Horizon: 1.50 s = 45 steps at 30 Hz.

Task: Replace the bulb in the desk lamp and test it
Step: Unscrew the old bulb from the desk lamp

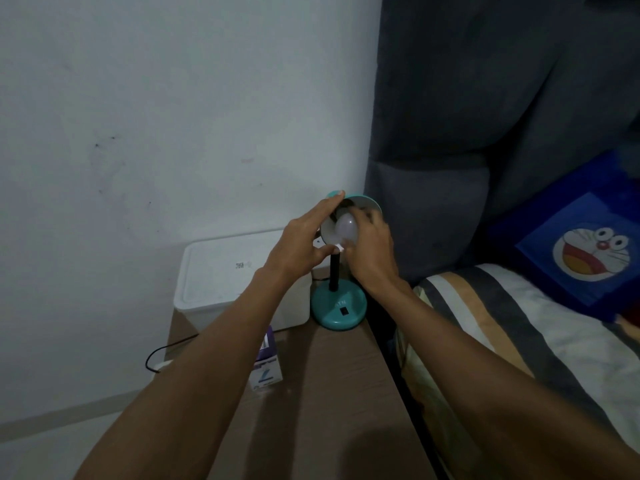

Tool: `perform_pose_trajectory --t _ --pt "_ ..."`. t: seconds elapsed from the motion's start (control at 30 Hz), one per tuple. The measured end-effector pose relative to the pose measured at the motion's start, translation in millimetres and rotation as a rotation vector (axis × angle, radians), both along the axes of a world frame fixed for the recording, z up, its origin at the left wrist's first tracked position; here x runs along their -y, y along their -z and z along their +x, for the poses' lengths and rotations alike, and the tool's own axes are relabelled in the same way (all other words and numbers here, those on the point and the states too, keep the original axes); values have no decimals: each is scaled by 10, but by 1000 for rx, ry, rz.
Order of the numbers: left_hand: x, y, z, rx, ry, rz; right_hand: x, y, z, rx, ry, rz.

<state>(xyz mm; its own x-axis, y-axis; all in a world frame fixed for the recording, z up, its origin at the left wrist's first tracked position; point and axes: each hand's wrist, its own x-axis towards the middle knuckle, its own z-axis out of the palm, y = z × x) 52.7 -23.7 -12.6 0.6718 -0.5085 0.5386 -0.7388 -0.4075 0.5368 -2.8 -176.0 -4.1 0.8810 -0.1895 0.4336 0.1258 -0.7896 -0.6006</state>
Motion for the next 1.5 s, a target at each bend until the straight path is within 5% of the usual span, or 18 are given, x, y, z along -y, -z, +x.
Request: perform_pose_trajectory --t 0.2,0.73,0.9,1.07,1.5 --pt "7 -7 1 -18 -6 -2 -15 0 13 -28 43 139" --pt "7 8 13 -21 -10 -4 -37 -60 21 -7 -24 102" --pt "16 9 19 -19 -6 6 -67 -81 65 -78 108 282" --pt "4 5 6 -15 -6 -3 -69 -103 54 -73 74 148" --pt "6 0 6 -8 12 -17 -111 -79 31 -69 101 279"
